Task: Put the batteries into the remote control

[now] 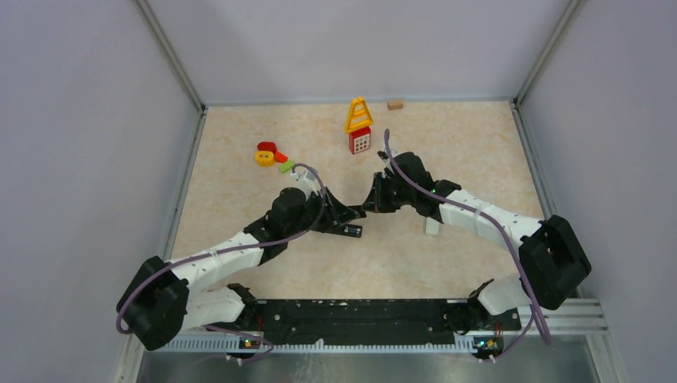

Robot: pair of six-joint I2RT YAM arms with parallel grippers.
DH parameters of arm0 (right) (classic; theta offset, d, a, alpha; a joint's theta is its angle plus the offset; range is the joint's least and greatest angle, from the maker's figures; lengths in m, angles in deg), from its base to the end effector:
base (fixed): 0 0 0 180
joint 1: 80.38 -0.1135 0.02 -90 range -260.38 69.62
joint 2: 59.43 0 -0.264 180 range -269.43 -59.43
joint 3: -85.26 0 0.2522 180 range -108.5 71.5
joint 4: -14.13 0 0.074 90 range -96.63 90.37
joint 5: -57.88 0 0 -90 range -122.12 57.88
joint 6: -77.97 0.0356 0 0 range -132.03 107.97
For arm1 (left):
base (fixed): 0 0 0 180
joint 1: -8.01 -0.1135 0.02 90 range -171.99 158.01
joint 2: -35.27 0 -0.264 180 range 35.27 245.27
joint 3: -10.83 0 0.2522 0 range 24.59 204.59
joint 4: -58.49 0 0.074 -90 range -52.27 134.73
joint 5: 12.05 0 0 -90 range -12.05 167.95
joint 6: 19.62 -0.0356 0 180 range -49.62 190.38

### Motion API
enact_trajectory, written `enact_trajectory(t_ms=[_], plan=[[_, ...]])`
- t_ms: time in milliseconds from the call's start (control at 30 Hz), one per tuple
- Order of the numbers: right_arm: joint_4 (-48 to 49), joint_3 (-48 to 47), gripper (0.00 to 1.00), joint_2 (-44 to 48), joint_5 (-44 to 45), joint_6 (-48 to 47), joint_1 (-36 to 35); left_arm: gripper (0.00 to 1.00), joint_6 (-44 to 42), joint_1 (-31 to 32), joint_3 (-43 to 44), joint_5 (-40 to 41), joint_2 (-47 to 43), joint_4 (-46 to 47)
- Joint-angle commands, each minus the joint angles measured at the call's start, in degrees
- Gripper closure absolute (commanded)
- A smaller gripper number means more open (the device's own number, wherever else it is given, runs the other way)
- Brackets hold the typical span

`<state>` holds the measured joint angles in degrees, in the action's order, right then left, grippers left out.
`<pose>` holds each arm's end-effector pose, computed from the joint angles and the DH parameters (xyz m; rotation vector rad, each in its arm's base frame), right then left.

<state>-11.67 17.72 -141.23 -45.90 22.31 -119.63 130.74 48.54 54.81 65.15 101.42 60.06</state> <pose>0.2346 0.2026 0.2428 -0.2402 2.4167 0.9109 0.1838 -0.1675 0.2215 -0.2086 2.1767 -1.3196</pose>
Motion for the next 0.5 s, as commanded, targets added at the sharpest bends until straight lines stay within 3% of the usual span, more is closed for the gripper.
enact_trajectory(t_ms=[0, 333, 467], plan=[[1.7, -3.0, 1.0, 1.8, -1.2, -0.3, -0.4, 0.61, -0.1, -0.4, 1.2, -2.4, -0.1, 3.8], [1.6, -3.2, 1.0, 3.1, -3.3, -2.5, -0.4, 1.0, -1.6, -2.6, 1.5, -7.1, 2.9, 7.4], [0.4, -4.1, 1.0, 3.4, -4.0, -3.4, -0.2, 1.0, -6.6, -4.3, 2.6, -10.5, 3.3, 6.5]])
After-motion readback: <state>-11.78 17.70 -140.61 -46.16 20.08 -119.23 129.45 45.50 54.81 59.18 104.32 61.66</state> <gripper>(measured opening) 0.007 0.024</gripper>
